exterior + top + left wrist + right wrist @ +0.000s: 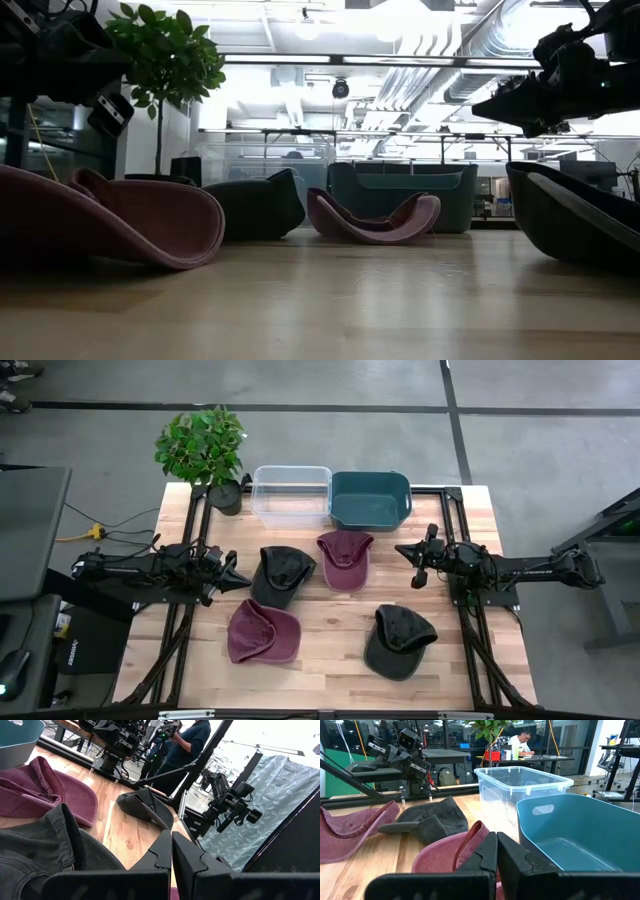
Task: Pick & Place hat
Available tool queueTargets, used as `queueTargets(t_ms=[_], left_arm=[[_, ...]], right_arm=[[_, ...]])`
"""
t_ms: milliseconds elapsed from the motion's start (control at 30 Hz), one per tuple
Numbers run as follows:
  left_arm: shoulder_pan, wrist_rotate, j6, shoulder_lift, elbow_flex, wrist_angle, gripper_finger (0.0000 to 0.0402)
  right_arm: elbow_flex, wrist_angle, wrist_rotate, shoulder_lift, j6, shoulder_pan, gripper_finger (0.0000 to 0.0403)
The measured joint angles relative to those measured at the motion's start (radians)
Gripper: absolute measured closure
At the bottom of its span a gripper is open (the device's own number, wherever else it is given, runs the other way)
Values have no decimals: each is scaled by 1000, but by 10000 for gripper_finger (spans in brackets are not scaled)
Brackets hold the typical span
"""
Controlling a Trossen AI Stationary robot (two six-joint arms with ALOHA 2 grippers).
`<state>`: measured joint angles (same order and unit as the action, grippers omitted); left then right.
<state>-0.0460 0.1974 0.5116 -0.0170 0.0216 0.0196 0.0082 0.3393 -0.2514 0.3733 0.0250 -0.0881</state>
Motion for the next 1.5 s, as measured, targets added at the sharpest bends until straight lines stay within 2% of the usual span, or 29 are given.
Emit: queueTargets(t_ms=[200, 433, 667, 967, 1100, 1500], left_arm=[[0, 0, 0, 0, 0, 0, 401], [0, 0, 123, 0, 0, 2, 401], [0, 0, 132, 0, 0, 5, 401], [0, -16, 380, 0, 0, 4, 401], [0, -63, 395, 0, 0, 4, 401], [0, -50, 446, 0, 0, 4, 401]], right_arm=[[0, 0, 0, 0, 0, 0, 402], [0, 0, 0, 0, 0, 0, 402], [0, 0, 0, 0, 0, 0, 402], [0, 0, 0, 0, 0, 0, 402], [0, 0, 0, 0, 0, 0, 402], [0, 0, 0, 0, 0, 0, 402]])
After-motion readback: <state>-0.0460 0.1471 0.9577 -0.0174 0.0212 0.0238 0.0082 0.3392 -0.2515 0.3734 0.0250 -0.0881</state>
